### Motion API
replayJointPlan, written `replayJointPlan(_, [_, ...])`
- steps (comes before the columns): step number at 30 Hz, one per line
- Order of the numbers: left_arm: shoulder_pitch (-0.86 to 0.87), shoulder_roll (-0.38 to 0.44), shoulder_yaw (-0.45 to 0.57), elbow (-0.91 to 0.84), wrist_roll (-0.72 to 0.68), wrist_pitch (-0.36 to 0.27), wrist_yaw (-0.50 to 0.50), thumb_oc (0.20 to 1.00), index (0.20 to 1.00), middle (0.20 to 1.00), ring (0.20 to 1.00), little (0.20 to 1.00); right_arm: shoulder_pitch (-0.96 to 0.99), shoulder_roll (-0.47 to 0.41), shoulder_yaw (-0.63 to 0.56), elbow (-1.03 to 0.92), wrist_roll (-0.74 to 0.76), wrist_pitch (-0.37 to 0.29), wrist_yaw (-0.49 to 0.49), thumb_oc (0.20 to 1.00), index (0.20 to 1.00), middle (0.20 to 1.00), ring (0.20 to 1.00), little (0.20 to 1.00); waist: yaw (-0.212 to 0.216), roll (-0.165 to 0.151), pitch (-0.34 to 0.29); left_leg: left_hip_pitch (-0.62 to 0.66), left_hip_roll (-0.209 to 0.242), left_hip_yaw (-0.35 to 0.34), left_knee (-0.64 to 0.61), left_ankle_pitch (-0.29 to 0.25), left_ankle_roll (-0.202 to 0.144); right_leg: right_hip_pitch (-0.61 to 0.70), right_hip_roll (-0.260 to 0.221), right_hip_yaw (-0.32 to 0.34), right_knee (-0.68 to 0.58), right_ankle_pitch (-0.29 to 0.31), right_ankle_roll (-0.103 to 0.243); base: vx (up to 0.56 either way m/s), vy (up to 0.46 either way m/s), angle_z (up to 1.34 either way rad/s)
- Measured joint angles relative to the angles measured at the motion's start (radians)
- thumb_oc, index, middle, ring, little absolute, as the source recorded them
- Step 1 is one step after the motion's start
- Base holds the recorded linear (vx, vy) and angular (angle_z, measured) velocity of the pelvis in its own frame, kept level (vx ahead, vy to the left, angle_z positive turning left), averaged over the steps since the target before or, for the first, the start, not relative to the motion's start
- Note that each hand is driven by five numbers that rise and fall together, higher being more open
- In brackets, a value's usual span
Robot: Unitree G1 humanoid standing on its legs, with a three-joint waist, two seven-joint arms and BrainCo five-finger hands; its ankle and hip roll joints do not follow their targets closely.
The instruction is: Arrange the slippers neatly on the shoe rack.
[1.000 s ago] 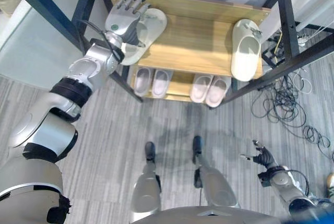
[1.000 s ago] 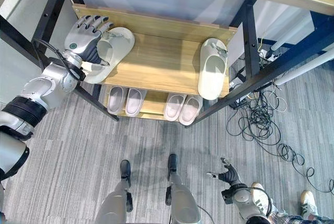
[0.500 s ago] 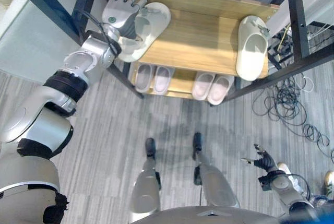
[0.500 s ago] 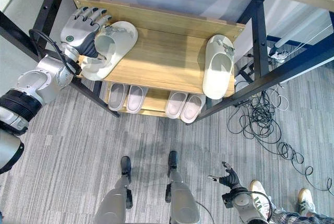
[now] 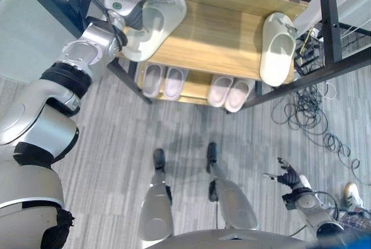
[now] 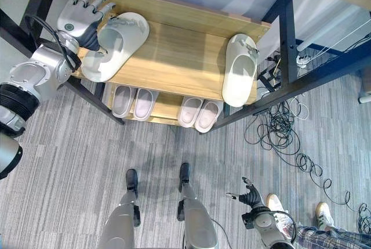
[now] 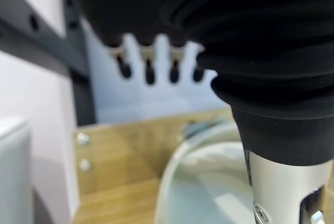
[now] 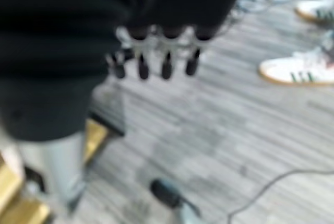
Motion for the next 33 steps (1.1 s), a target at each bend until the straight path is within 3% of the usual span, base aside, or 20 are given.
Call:
replayJointPlan(9, [-0.022, -0.049, -0.011, 0.088, -0.012, 0.013, 0.021, 1.0, 1.0, 1.0, 1.0, 1.0, 0.0, 0.053, 0.006, -0.001, 0.062, -0.017, 0.01, 1.0, 1.0, 1.0, 1.0, 1.0, -0.014, -0.034, -0.007, -0.045, -0.004, -0.001, 0.057, -0.029, 0.008, -0.019, -0.006, 0.001, 0.001, 0.007, -0.005, 0.01, 0.007, 0.0])
replayJointPlan(15, [-0.091, -0.087, -0.013, 0.185, -0.063, 0.021, 0.03, 1.0, 1.0, 1.0, 1.0, 1.0, -0.02, 0.082, 0.038, -0.02, 0.088, -0.022, 0.018, 1.0, 1.0, 1.0, 1.0, 1.0, -0.045, -0.067, -0.031, -0.138, -0.01, 0.003, 0.18, -0.082, 0.022, -0.065, -0.02, 0.007, 0.01, 0.001, 0.002, 0.0, 0.002, -0.02])
replayJointPlan(27, [-0.165, -0.134, -0.004, 0.267, -0.166, 0.038, 0.066, 1.0, 1.0, 1.0, 1.0, 1.0, -0.031, 0.084, 0.04, 0.004, 0.118, -0.02, 0.02, 1.0, 1.0, 1.0, 1.0, 1.0, -0.067, -0.072, -0.036, -0.222, -0.013, 0.013, 0.334, -0.159, 0.051, -0.107, -0.032, 0.03, 0.056, -0.002, 0.016, 0.0, 0.002, -0.04])
replayJointPlan(29, [-0.169, -0.15, 0.003, 0.266, -0.189, 0.038, 0.066, 0.416, 0.416, 0.416, 0.416, 0.416, -0.034, 0.084, 0.04, 0.007, 0.119, -0.02, 0.02, 1.0, 1.0, 1.0, 1.0, 1.0, -0.067, -0.07, -0.038, -0.239, -0.008, 0.016, 0.343, -0.161, 0.057, -0.123, -0.044, 0.028, 0.055, -0.041, 0.053, 0.0, 0.003, -0.04])
replayJointPlan(30, [-0.169, -0.149, 0.011, 0.267, -0.19, 0.038, 0.066, 0.282, 0.282, 0.282, 0.282, 0.282, -0.041, 0.084, 0.041, 0.008, 0.119, -0.02, 0.021, 1.0, 1.0, 1.0, 1.0, 1.0, -0.065, -0.069, -0.038, -0.242, 0.005, 0.027, 0.333, -0.156, 0.065, -0.128, -0.043, 0.026, 0.06, -0.057, 0.078, 0.0, -0.002, -0.17])
replayJointPlan(31, [-0.169, -0.149, 0.019, 0.267, -0.19, 0.038, 0.066, 0.2, 0.2, 0.2, 0.2, 0.2, -0.042, 0.085, 0.042, 0.004, 0.121, -0.021, 0.021, 1.0, 1.0, 1.0, 1.0, 1.0, -0.063, -0.067, -0.039, -0.244, 0.014, 0.042, 0.321, -0.153, 0.07, -0.14, -0.041, 0.023, 0.072, -0.064, 0.088, 0.0, -0.002, -0.16])
replayJointPlan(32, [-0.169, -0.151, 0.022, 0.269, -0.192, 0.038, 0.065, 0.2, 0.2, 0.2, 0.2, 0.2, -0.043, 0.085, 0.045, 0.005, 0.124, -0.019, 0.022, 1.0, 1.0, 1.0, 1.0, 1.0, -0.064, -0.067, -0.039, -0.245, 0.014, 0.042, 0.32, -0.152, 0.069, -0.142, -0.04, 0.018, 0.091, -0.061, 0.084, 0.0, -0.007, -0.05])
replayJointPlan(33, [-0.169, -0.163, 0.021, 0.295, -0.199, 0.039, 0.064, 0.2, 0.2, 0.2, 0.2, 0.2, -0.045, 0.081, 0.044, 0.012, 0.126, -0.018, 0.022, 1.0, 1.0, 1.0, 1.0, 1.0, -0.062, -0.071, -0.042, -0.246, -0.008, 0.028, 0.333, -0.157, 0.062, -0.138, -0.036, 0.028, 0.101, -0.033, 0.025, 0.0, 0.0, 0.0])
